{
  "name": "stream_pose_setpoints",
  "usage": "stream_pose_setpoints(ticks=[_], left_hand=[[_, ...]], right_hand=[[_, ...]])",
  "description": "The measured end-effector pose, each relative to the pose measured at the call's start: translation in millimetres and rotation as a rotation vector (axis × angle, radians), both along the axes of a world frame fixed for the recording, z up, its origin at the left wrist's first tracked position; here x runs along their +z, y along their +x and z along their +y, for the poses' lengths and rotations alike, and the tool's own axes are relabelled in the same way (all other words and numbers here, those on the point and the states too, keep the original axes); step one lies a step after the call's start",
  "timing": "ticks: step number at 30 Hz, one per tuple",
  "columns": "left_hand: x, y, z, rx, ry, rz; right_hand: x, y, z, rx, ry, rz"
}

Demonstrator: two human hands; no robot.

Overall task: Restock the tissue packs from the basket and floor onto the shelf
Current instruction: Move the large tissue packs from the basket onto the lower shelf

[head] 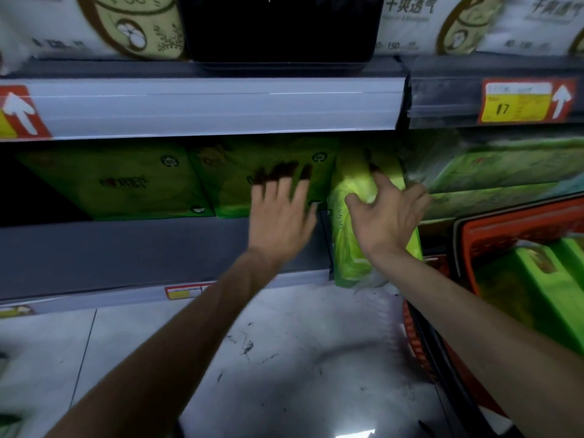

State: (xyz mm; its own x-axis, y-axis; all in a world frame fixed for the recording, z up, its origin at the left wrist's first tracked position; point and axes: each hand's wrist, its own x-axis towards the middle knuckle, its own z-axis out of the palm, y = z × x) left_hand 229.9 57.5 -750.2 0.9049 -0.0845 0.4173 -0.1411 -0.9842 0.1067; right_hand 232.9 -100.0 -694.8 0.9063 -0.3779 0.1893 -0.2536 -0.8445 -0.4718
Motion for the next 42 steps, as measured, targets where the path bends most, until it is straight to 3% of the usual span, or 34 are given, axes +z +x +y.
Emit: stream_pose_setpoints(ticks=[1,4,5,8,13,16,24,28,32,35,42], left_hand=[[-5.7,-13.3,-14.6,-0.038,-0.186,0.044],[-14.1,-43.8,-56.3,-0.112,-0.850,0.494],[-16.5,-50.6,-64.4,-0.119,-1.001,0.567],[-23.6,-60.9,-68.6,-0.171,-1.177,0.595],[-44.4,-69.6,-61.2,-0.346,-1.071,0.775],[-49.8,-68.2,-64.3,-0.331,-0.975,0.724],[-44.9,-51.8,-80.2,-0.171,-1.010,0.603],[-45.6,-40.8,-88.0,-0.113,-1.013,0.590],[-41.7,-26.6,-88.4,-0.019,-1.139,0.675],[-47.7,-15.8,-86.3,-0.063,-0.995,0.656],[-43.3,-8.7,-93.0,-0.025,-0.878,0.648]], right_hand=[[0.0,1.1,1.1,0.002,-0.001,0.011],[1.5,2.9,3.6,0.020,-0.051,0.061],[1.6,2.3,2.8,0.033,-0.081,0.079],[6.0,-9.6,-4.5,0.115,-0.126,0.131],[26.9,-57.1,-20.4,0.320,-0.327,0.378],[28.9,-75.6,-29.8,0.428,-0.470,0.578],[1.6,-57.3,-32.5,0.407,-0.866,0.291],[-5.1,-37.0,-31.8,0.412,-0.914,0.256],[-9.6,-22.9,-30.7,0.428,-0.897,0.271],[-10.8,-12.1,-27.5,0.439,-0.875,0.261],[-5.2,-3.9,-32.6,0.477,-0.899,0.279]])
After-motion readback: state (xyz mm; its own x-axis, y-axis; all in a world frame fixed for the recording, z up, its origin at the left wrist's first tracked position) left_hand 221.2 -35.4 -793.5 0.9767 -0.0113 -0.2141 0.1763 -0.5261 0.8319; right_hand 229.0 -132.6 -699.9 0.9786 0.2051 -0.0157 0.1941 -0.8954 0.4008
